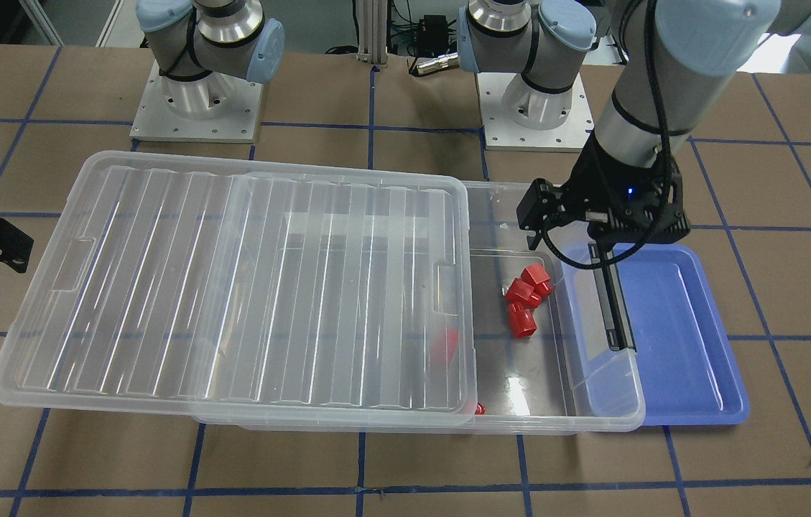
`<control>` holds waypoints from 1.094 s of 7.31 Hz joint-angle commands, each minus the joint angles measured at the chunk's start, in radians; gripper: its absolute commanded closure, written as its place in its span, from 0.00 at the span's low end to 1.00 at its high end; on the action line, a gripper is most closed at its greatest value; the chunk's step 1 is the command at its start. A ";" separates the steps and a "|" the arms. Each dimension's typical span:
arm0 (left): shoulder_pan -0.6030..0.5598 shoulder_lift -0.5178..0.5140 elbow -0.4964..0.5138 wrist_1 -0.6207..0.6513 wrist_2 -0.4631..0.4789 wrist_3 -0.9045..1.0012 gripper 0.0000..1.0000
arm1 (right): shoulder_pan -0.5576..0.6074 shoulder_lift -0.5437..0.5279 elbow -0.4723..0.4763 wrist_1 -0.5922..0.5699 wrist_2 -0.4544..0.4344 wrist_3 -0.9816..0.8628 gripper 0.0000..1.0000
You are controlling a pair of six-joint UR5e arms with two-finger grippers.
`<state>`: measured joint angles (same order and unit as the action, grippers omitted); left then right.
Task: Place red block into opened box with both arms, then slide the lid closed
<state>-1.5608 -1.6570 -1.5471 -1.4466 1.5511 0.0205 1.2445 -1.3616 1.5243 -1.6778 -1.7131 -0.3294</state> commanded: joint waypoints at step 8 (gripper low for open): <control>0.010 0.125 -0.001 -0.083 -0.003 0.026 0.00 | -0.074 -0.001 0.138 -0.121 0.010 0.012 0.00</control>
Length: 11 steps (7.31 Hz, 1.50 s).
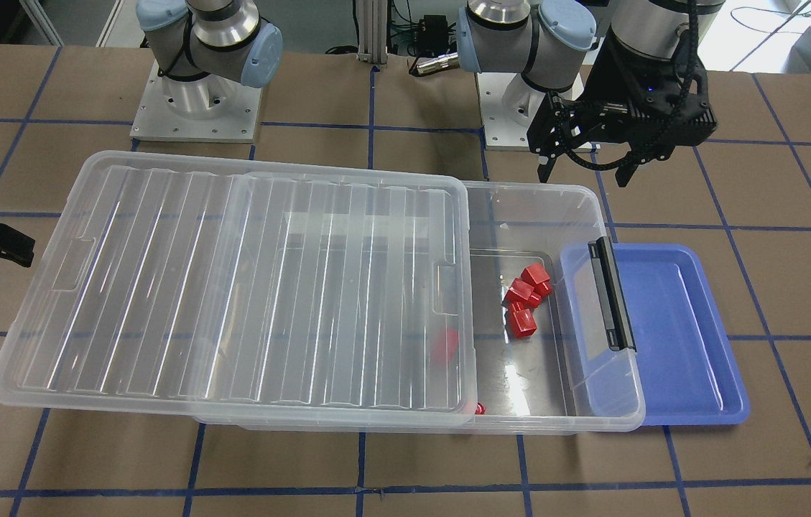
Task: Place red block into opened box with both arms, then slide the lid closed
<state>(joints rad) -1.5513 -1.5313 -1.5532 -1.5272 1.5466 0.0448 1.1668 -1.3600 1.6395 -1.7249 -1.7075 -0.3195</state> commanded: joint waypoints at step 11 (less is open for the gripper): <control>0.000 0.005 0.004 -0.001 0.010 0.000 0.00 | 0.269 -0.002 0.034 -0.087 0.063 0.284 0.00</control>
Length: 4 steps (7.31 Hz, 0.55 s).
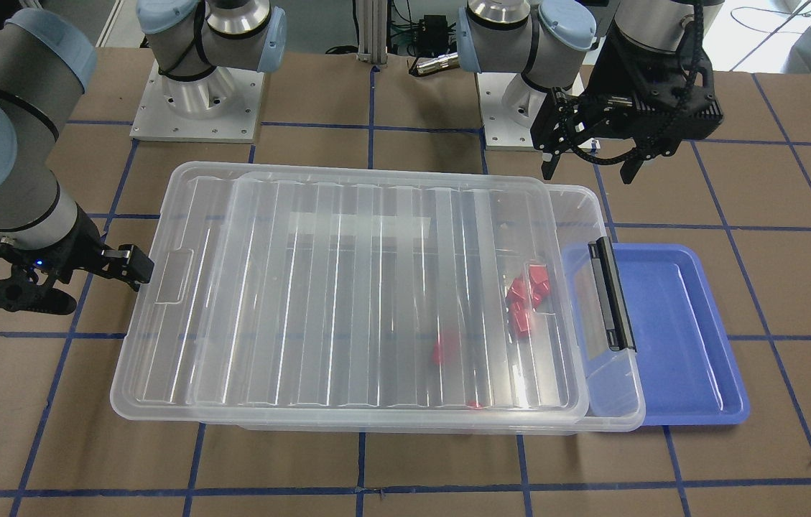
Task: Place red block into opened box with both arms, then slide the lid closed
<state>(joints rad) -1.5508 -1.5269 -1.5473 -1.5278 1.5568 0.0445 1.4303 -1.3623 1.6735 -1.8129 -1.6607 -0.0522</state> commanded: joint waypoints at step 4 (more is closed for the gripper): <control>0.000 0.001 -0.010 0.002 0.000 0.000 0.00 | 0.047 0.000 0.000 0.001 0.068 0.023 0.00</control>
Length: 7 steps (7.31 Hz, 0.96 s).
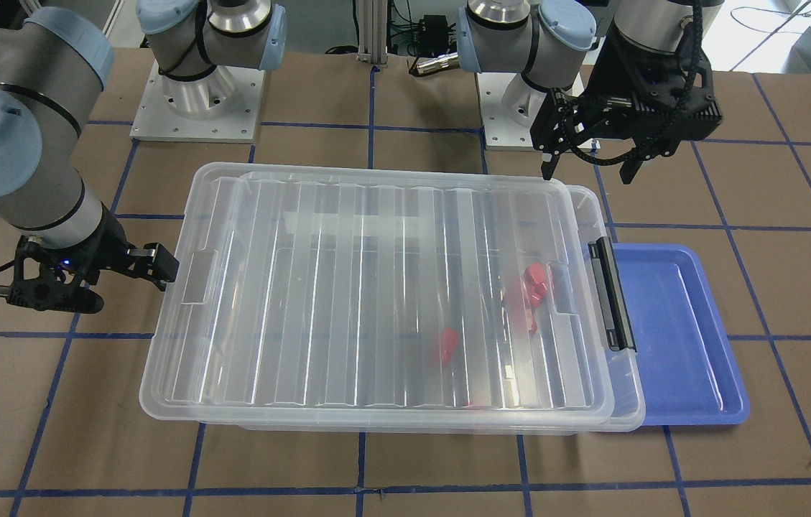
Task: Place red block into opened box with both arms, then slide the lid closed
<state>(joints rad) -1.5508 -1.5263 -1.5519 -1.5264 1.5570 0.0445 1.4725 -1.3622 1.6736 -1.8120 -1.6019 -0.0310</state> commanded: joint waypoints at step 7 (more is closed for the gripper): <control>-0.002 0.003 -0.005 0.003 0.000 0.000 0.00 | -0.012 -0.030 -0.070 -0.015 -0.013 -0.007 0.00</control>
<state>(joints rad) -1.5519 -1.5242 -1.5556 -1.5232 1.5570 0.0445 1.4637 -1.3678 1.6401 -1.8354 -1.6031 -0.0443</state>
